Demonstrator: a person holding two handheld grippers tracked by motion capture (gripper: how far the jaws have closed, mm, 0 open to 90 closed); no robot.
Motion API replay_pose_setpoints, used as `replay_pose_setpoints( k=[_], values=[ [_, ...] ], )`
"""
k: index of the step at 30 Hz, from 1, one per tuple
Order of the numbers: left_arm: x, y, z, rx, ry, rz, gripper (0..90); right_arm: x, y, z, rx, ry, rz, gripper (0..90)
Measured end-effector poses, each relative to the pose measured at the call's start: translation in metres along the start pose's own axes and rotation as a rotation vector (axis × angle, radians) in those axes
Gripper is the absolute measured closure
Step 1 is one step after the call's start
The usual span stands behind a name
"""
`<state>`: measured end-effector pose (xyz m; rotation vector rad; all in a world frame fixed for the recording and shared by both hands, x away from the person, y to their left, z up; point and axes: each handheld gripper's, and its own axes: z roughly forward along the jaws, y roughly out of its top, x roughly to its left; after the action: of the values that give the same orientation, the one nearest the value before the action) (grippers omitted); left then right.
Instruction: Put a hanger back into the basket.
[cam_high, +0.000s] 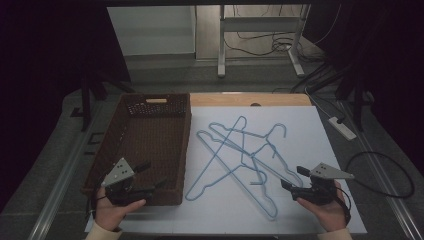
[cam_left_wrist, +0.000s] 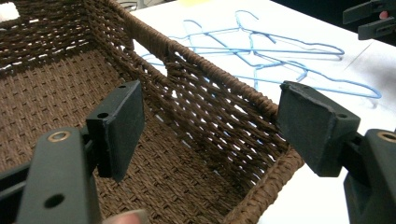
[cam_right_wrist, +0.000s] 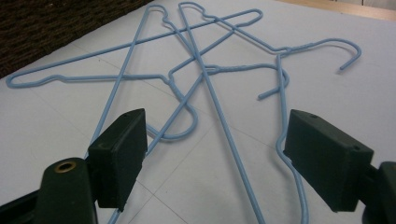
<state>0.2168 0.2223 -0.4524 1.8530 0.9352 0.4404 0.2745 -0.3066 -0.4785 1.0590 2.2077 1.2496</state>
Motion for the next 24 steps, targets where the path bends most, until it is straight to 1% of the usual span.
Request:
replay_pose_setpoints(
  k=[7, 12, 15, 17, 20, 23, 24],
  values=[
    [-0.001, 0.001, 0.002, 0.003, -0.007, 0.003, 24.7, 0.002, 0.0, -0.002, -0.004, 0.001, -0.003, 22.2],
    [-0.003, 0.001, 0.004, 0.006, -0.008, 0.01, 24.7, 0.004, 0.001, -0.002, 0.003, 0.003, -0.009, 22.3],
    [-0.003, 0.001, 0.005, 0.009, -0.009, 0.007, 24.8, 0.004, 0.003, -0.004, 0.014, -0.008, -0.01, 23.1],
    [-0.003, 0.0, 0.005, 0.013, -0.011, 0.009, 24.8, 0.004, 0.007, -0.003, 0.027, -0.021, -0.019, 23.4],
    [-0.003, 0.0, 0.005, 0.008, -0.015, 0.008, 24.8, 0.003, 0.018, 0.0, 0.078, -0.063, -0.046, 25.5],
    [-0.002, 0.0, 0.004, 0.007, -0.017, 0.007, 24.9, -0.002, 0.032, 0.006, 0.125, -0.087, -0.054, 28.0],
    [-0.002, 0.0, 0.004, 0.006, -0.017, 0.007, 24.9, -0.004, 0.035, 0.008, 0.132, -0.089, -0.055, 28.5]
  ],
)
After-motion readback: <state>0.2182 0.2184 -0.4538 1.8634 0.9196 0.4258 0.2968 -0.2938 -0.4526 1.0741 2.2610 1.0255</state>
